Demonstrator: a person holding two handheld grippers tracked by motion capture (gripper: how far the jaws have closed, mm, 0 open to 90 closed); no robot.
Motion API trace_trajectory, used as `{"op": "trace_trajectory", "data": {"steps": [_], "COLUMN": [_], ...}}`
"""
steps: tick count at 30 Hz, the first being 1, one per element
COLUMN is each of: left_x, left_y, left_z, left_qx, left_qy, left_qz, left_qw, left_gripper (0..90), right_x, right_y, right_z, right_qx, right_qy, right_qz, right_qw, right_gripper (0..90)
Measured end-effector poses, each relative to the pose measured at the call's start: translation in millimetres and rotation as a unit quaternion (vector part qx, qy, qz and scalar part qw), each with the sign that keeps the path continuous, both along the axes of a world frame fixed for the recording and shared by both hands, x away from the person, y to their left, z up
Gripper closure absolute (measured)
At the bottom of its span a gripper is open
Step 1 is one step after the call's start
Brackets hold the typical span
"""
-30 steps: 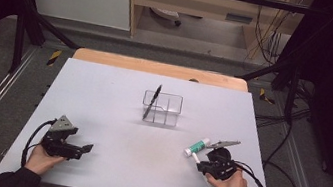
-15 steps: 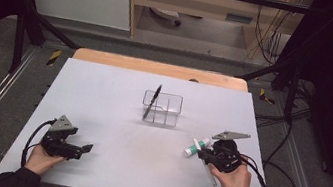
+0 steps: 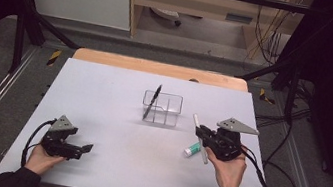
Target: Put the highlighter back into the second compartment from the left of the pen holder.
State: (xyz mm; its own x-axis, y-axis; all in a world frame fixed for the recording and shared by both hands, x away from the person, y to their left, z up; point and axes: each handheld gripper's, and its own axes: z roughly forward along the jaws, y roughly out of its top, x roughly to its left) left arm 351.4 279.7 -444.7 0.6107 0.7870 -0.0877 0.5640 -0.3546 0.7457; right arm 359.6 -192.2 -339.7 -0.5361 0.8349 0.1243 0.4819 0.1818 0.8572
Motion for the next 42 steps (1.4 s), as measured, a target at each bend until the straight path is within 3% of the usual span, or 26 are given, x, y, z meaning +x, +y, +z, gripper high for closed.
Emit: {"op": "trace_trajectory", "data": {"steps": [4,12,22,27,42], "left_x": [0.1,0.5,0.6,0.8,1.2], "left_y": [-0.2,0.1,0.2,0.5,0.9], "left_z": [0.0,-0.3,-0.6,-0.7,-0.7], "left_qx": [0.001,-0.001,-0.001,-0.001,-0.002], "left_qy": [0.000,0.000,0.001,0.001,0.001], "left_qz": [-0.001,-0.001,0.000,0.000,-0.001], "left_qw": [1.0000,1.0000,1.0000,1.0000,1.0000], "left_gripper": [10.1,10.1,10.1,10.1,10.1], "right_x": [4.8,18.9,40.1,52.7,89.1], "right_y": [4.0,15.4,33.8,43.6,70.2], "right_z": [5.3,10.5,16.7,19.1,16.9], "right_qx": [0.023,0.048,0.085,0.098,0.115], "right_qy": [-0.032,-0.065,-0.119,-0.132,-0.146], "right_qz": [-0.009,-0.018,-0.034,-0.032,-0.033], "right_qw": [0.9992,0.9966,0.9888,0.9859,0.9821], "right_gripper": [79.3,79.3,79.3,79.3,79.2]}}
